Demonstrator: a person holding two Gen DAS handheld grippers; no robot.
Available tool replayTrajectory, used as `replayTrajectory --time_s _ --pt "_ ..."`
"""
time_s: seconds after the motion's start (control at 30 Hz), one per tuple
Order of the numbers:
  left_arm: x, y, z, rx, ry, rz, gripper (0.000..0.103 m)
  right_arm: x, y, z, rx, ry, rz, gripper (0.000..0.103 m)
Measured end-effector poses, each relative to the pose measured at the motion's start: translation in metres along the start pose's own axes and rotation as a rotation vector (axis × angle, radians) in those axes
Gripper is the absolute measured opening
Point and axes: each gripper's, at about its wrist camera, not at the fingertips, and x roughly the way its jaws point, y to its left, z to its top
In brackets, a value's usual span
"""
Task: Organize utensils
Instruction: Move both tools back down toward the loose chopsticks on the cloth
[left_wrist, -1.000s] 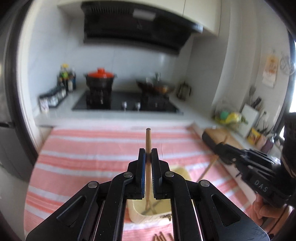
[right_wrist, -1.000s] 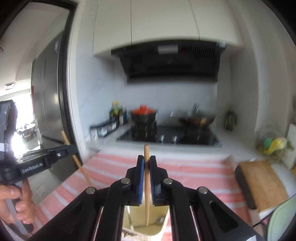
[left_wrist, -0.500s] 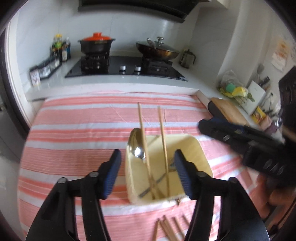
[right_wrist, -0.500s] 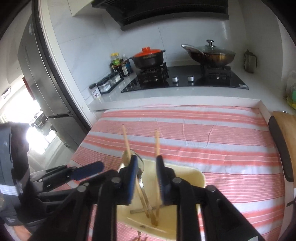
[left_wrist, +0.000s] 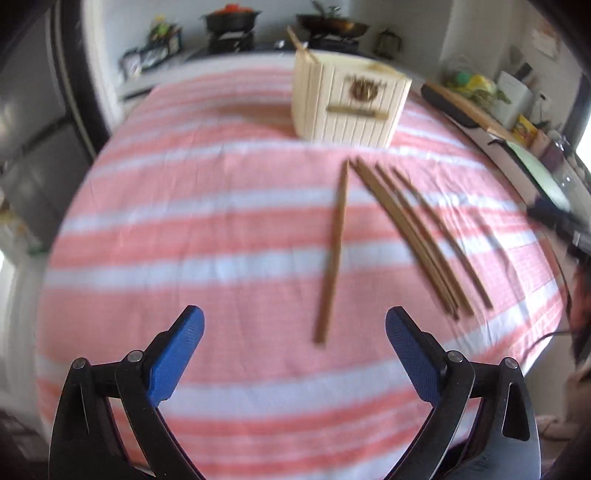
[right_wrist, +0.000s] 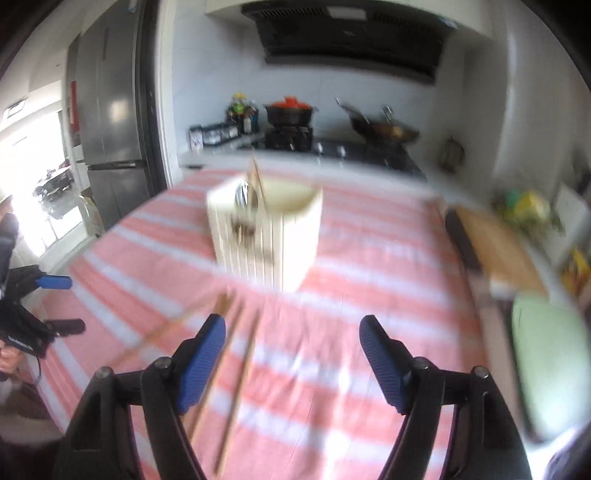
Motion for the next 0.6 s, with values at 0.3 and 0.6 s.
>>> replayTrajectory --time_s 0.3,0.6 --pt "0.008 -0.035 0.003 0.115 -0.020 -0.036 0.099 -0.020 0.006 -0.089 0.064 0.025 -0.022 0.077" --pt "0.050 -0.040 0.038 0.178 -0.039 0.110 0.092 0.026 0.025 -0.045 0.017 0.105 0.065 0.068"
